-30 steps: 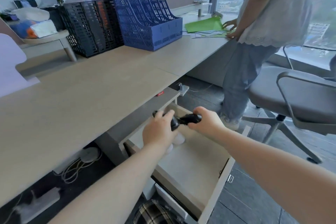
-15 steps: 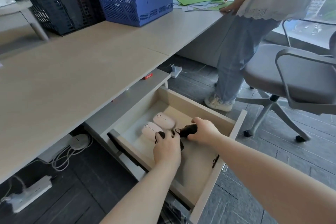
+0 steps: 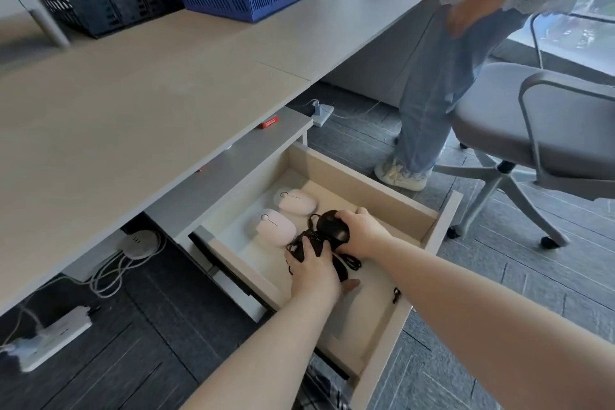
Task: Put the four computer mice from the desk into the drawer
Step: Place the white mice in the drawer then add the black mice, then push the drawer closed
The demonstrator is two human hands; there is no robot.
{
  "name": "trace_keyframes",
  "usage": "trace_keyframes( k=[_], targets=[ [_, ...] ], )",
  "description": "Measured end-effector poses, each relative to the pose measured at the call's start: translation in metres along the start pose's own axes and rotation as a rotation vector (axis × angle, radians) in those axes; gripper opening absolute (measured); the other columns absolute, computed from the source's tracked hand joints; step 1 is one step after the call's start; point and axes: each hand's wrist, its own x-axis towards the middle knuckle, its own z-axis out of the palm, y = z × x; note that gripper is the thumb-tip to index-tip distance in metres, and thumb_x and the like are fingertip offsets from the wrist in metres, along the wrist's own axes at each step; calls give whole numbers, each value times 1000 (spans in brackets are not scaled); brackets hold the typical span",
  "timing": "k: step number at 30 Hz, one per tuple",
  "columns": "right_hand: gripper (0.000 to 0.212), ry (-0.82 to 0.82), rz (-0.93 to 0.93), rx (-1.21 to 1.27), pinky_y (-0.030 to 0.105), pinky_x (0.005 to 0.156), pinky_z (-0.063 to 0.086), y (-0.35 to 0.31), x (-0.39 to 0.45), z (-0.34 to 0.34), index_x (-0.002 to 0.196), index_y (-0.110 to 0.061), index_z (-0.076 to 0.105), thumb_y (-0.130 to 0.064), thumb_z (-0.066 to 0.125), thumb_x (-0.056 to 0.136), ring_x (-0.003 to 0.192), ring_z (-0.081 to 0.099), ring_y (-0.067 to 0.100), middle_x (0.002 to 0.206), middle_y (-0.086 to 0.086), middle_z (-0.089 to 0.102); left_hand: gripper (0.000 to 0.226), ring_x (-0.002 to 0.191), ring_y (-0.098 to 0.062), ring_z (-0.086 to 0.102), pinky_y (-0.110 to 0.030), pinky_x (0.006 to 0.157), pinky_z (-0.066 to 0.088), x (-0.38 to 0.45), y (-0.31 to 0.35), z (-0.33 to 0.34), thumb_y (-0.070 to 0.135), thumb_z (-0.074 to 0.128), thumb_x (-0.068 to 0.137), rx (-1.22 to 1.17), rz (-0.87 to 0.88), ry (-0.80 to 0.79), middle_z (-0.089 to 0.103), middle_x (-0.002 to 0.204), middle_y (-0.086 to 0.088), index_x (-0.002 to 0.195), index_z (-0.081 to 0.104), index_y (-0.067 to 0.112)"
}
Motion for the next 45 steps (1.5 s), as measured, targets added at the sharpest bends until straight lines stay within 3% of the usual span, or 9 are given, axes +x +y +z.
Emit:
trace_keyframes(
  k=[6,13,20,25,27,30,35,40,45],
  targets=[
    [70,13,-15,-10,43,92,53,1,-2,1,139,-23,39,-35,70,77,107,58,33,123,13,46,88,135,-47,24,-49,110,35,-2,-1,-5,59,61,77,67,-18,44,16,154,-15,147,15,31],
    [49,110,32,31,43,93,52,-3,-23,-20,134,-20,46,-36,56,89,117,55,32,129,11,53,98,140,-49,9,-50,105,38,-12,-5,-31,70,53,75,156,1,75,4,159,-8,149,0,34],
    [34,328,124,-40,42,102,44,2,-59,-57,119,-15,60,-24,43,91,117,53,31,125,11,61,60,132,-36,32,-46,104,36,-33,-9,-80,60,49,84,197,196,357,42,138,-8,130,43,22],
    [77,434,502,156,64,114,15,15,-82,-54,149,-29,12,-28,57,87,148,1,37,162,9,0,58,140,-30,27,-43,107,35,-54,-15,-111,53,46,89,173,276,478,34,148,-14,134,39,18],
    [92,413,607,435,57,109,35,17,-88,-54,151,-25,-8,-26,58,88,142,24,41,162,13,0,65,147,-28,13,-43,115,25,-59,-20,-127,50,41,92,200,301,530,18,158,-15,145,25,16],
    [94,420,623,637,37,83,54,17,-89,-50,151,-7,-14,-16,57,89,100,60,32,148,21,39,67,149,-26,2,-42,120,13,-63,-31,-150,48,34,95,252,348,644,4,161,-12,150,11,16],
    [80,373,699,681,39,98,46,9,-75,-53,149,3,-9,-13,45,92,126,50,36,144,23,42,68,150,-22,-1,-39,121,6,-57,-56,-188,46,29,96,265,293,749,1,162,-11,150,4,13],
    [69,428,687,765,41,83,51,-11,-60,-55,147,3,11,-9,45,89,103,58,34,117,20,54,71,149,-21,4,-38,122,9,-38,-82,-222,49,30,95,141,213,690,8,161,-11,149,11,8],
    [59,438,649,828,40,84,47,-34,-31,-55,147,-7,21,-16,40,93,103,57,33,130,19,53,69,149,-23,9,-38,122,11,-7,-101,-245,50,28,96,77,145,602,15,160,-12,148,20,4]
  ],
)
